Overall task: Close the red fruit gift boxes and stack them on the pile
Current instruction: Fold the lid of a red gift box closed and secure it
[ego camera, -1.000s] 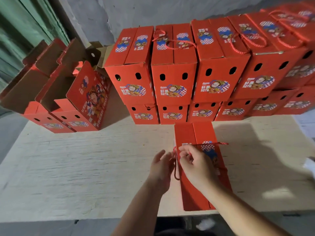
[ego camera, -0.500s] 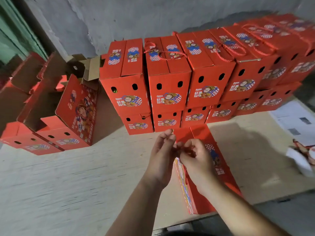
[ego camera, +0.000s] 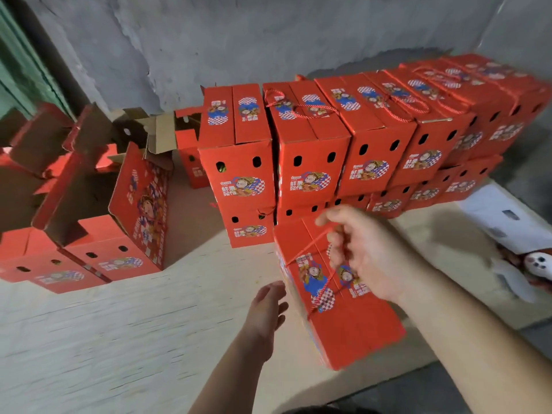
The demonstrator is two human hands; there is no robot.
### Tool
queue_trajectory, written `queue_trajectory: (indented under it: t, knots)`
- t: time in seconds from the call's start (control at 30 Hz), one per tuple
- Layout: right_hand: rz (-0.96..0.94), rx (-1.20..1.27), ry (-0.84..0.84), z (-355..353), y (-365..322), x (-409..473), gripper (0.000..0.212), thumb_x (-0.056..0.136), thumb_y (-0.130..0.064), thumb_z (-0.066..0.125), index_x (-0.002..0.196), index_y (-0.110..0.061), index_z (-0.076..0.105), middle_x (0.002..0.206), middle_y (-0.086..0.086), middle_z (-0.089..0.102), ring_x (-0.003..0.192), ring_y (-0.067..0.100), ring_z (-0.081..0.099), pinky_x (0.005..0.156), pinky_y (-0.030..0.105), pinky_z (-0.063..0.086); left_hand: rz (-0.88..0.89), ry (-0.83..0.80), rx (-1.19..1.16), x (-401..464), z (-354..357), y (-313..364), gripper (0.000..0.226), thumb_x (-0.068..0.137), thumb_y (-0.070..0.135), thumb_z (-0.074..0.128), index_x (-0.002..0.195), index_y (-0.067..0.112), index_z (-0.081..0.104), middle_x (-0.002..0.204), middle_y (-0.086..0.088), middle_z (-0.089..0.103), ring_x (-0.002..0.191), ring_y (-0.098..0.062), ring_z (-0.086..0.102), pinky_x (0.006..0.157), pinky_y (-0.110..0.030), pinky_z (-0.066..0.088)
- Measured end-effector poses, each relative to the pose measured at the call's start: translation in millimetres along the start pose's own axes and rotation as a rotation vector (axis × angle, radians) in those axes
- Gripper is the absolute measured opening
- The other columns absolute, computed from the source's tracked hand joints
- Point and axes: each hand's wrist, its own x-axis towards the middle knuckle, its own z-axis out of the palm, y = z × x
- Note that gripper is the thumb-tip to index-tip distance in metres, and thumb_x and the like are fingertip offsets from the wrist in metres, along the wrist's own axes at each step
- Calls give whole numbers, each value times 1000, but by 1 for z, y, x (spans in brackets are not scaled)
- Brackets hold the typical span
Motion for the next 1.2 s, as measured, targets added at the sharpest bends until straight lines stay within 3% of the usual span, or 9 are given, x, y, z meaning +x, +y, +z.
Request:
queue_trajectory:
  t: [0.27, 0.43, 0.57, 0.67, 0.87, 0.97, 1.03, 1.13, 1.2]
  knots:
    - [-63, 178, -171, 64, -22, 13, 23, 86, -33, 57, 95, -17, 69, 73, 3, 61, 67, 22, 67, 69, 35, 54, 118, 114, -153, -6, -59, 8, 32, 100, 43, 60, 121, 19, 58, 121, 2, 68, 111, -17, 68, 98, -39, 42]
    - [-146, -43, -244, 116, -1, 17, 22, 83, -33, 58, 86, -20, 76, 73, 5, 61, 74, 28, 69, 82, 51, 47, 294, -3, -170, -15, -93, 7, 47, 90, 73, 50, 132, 56, 63, 140, 29, 61, 137, -8, 53, 121, -43, 31]
    - [-250, -57, -304, 128, 0, 32, 21, 91, -33, 58, 97, -19, 73, 81, 9, 69, 89, 36, 74, 84, 47, 50, 466, -65, -161, -15, -112, 10, 51, 109, 54, 45, 157, 38, 39, 155, 0, 54, 140, -24, 55, 112, -51, 48]
    - [-198, -194, -292, 126, 32, 42, 21, 91, -34, 60, 108, -24, 69, 90, 14, 75, 90, 28, 76, 83, 40, 55, 398, -21, -209, -18, -126, 4, 57, 108, 42, 53, 160, 26, 37, 153, -13, 55, 141, -36, 53, 116, -57, 38]
    - [151, -504, -124, 91, 139, 41, 87, 95, -47, 70, 163, -34, 16, 140, -26, 41, 130, -5, 43, 110, 26, 36, 305, -51, -133, -17, -131, -22, 56, 109, 65, 25, 155, 40, 45, 155, 2, 55, 144, -22, 50, 122, -56, 32]
    - [326, -320, -214, 90, 170, 22, 69, 92, -47, 75, 149, -46, 36, 123, -33, 67, 108, -12, 63, 93, 18, 45, 339, -76, -165, -27, -109, -13, 53, 112, 51, 34, 161, 29, 34, 155, -14, 53, 141, -38, 53, 116, -63, 39]
    - [219, -325, -165, 84, 168, 15, 65, 94, -38, 74, 146, -52, 37, 129, -26, 67, 116, -6, 63, 102, 26, 47, 375, -130, -179, -34, -97, -3, 50, 112, 33, 45, 160, 24, 33, 152, -21, 53, 137, -44, 54, 111, -63, 45]
    - [76, -362, -158, 62, 133, 4, 64, 98, -30, 70, 137, -67, 35, 125, -39, 63, 117, -15, 58, 98, 15, 45, 390, -202, -133, -43, -77, 6, 54, 106, 25, 55, 157, 28, 36, 147, -17, 59, 131, -38, 61, 97, -51, 58]
    - [19, -381, -131, 39, 109, -12, 60, 97, -37, 71, 126, -78, 38, 120, -43, 63, 112, -18, 59, 85, 6, 47, 392, -259, -54, -51, -59, 10, 59, 104, 34, 60, 156, 42, 34, 148, -4, 60, 133, -28, 61, 105, -53, 52]
